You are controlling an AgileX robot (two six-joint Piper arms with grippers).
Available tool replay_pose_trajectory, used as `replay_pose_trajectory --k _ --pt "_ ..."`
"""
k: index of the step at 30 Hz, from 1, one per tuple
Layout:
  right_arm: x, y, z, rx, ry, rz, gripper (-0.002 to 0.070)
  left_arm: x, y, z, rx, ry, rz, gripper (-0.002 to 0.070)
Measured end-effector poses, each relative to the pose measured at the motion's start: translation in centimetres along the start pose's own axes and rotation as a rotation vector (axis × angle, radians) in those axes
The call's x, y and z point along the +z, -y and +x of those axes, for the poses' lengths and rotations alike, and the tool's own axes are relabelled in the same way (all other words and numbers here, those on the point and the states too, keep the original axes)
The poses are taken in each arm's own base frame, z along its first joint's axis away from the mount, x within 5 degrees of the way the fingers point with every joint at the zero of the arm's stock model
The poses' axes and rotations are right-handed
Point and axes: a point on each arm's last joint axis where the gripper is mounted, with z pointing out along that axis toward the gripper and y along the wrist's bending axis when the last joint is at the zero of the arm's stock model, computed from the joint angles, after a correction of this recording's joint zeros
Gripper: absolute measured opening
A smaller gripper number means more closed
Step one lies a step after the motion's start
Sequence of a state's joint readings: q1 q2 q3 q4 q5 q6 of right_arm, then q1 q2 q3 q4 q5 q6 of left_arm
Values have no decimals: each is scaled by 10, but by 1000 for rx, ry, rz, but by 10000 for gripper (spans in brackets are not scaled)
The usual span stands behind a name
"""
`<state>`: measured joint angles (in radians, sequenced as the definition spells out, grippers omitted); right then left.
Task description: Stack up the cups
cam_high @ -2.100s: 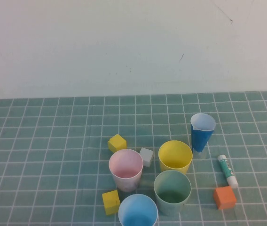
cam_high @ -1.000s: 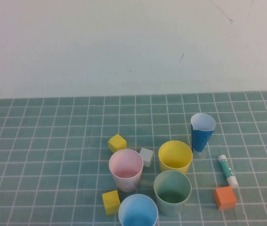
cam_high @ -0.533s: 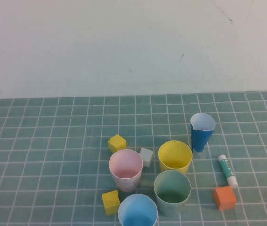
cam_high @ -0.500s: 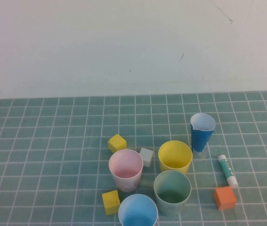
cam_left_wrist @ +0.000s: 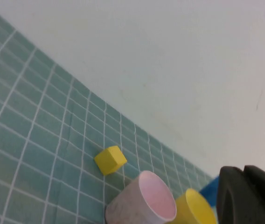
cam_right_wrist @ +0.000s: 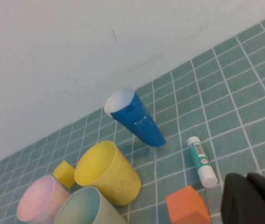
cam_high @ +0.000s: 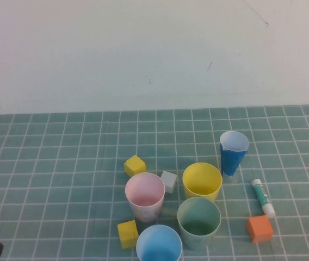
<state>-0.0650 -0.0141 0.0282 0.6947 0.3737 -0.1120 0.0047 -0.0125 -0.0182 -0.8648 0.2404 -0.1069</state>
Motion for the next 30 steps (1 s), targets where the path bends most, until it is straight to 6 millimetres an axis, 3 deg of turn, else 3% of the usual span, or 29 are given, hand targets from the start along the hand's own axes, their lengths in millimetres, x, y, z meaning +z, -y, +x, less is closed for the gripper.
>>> replay_pose_trajectory --k 6,13,17,22,30 --pt "0 0 2 -49 -22 -3 -3 0 63 -30 438 -205 5 -2" --pt "0 0 3 -58 -35 -5 -3 38 107 -70 718 -426 -74 -2" --pt "0 0 4 -64 -39 -6 -3 75 121 -83 832 -561 -86 -2" --pt "0 0 4 -74 -42 -6 -3 126 128 -74 925 -797 -99 -2" --pt "0 0 4 -86 -46 -7 -3 210 136 -26 1069 -1046 -151 -2"
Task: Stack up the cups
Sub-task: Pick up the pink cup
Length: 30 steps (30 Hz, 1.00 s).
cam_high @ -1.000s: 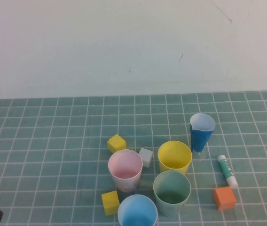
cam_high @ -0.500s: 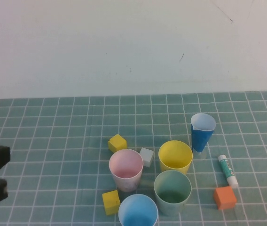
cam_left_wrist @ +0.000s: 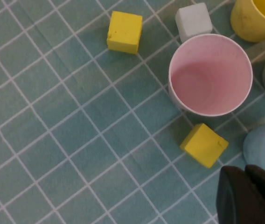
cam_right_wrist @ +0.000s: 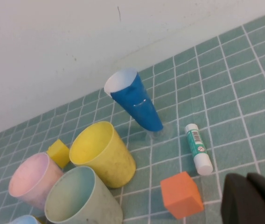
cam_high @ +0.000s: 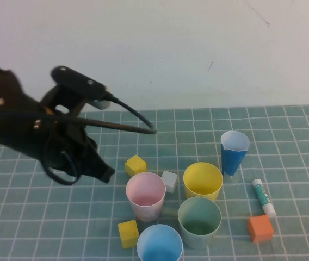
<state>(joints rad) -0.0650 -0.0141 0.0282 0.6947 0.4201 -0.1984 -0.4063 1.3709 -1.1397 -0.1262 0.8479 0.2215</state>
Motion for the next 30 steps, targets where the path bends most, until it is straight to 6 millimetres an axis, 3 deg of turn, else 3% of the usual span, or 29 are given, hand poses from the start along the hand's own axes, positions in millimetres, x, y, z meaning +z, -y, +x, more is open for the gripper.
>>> replay_pose_trajectory --k 4,6,8,12,14,17,22,24,27,30 --pt "0 0 0 -4 0 0 -3 33 7 -22 10 -86 -1 10" --pt "0 0 0 -4 0 0 -3 53 7 -31 2 -138 4 57" --pt "0 0 0 -4 0 0 -3 74 7 -36 -7 -198 13 140" --pt "0 0 0 -4 0 0 -3 111 5 -42 -44 -270 15 391" --pt "0 0 0 -4 0 0 -3 127 3 -42 -57 -295 13 476" --pt "0 0 0 -6 0 0 -3 153 2 -40 -85 -318 9 519" --pt "0 0 0 -6 0 0 -3 186 0 -35 -129 -327 -1 468" --pt "0 0 0 -6 0 0 -3 198 -1 -32 -134 -329 -3 388" --pt "0 0 0 -8 0 1 -3 209 -1 -28 -134 -340 -5 155" --pt "0 0 0 -8 0 1 -3 209 -2 -29 -125 -331 -12 46"
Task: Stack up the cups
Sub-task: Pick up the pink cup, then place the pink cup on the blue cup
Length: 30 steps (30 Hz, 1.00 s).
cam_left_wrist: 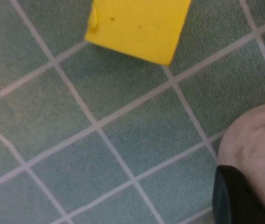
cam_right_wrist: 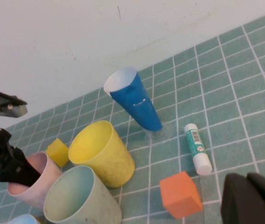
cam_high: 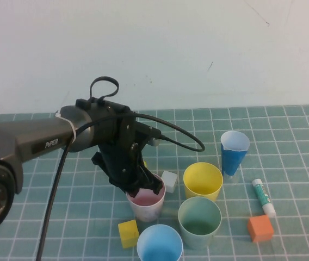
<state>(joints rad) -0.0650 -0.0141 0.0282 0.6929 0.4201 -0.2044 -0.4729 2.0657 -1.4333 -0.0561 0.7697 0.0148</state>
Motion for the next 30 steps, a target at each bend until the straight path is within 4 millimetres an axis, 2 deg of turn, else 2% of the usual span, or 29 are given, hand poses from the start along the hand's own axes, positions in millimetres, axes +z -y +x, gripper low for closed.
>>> replay_pose_trajectory --k 2,5,9,14,18,21,26,30 --pt "0 0 0 0 0 0 -3 -6 -1 -1 16 17 -16 21" --pt "0 0 0 0 0 0 -3 -29 -2 -2 40 56 -40 9" --pt "0 0 0 0 0 0 -3 -85 -1 5 45 113 -46 7" --pt "0 0 0 -2 0 1 -3 -154 3 29 50 152 -23 7" --pt "0 0 0 -12 0 1 -3 -184 12 47 57 142 66 6" --pt "0 0 0 -16 0 1 -3 -183 21 56 82 91 146 6" --pt "0 0 0 -20 0 1 -3 -155 39 73 152 10 164 6" --pt "0 0 0 -22 0 1 -3 -138 58 81 202 24 172 6"
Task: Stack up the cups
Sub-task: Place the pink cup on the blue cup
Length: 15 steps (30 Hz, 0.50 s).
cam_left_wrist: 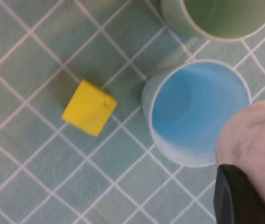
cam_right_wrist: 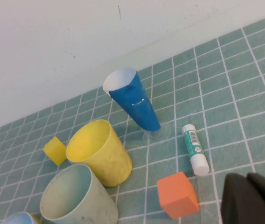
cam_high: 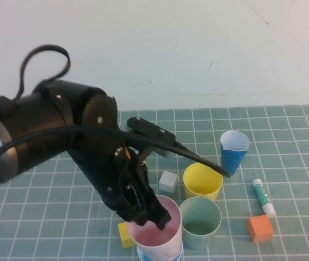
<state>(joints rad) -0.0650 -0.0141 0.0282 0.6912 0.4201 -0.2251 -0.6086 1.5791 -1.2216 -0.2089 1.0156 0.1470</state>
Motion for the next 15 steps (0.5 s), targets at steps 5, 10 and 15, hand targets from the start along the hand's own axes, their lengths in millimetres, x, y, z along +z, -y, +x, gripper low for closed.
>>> replay_pose_trajectory --k 5,10,15 --pt "0 0 0 -2 0 0 -3 10 8 -4 30 30 -4 6" --pt "0 0 0 -2 0 0 -3 22 4 -6 36 0 -29 6" --pt "0 0 0 -2 0 0 -3 39 -3 -9 29 -42 -73 6"
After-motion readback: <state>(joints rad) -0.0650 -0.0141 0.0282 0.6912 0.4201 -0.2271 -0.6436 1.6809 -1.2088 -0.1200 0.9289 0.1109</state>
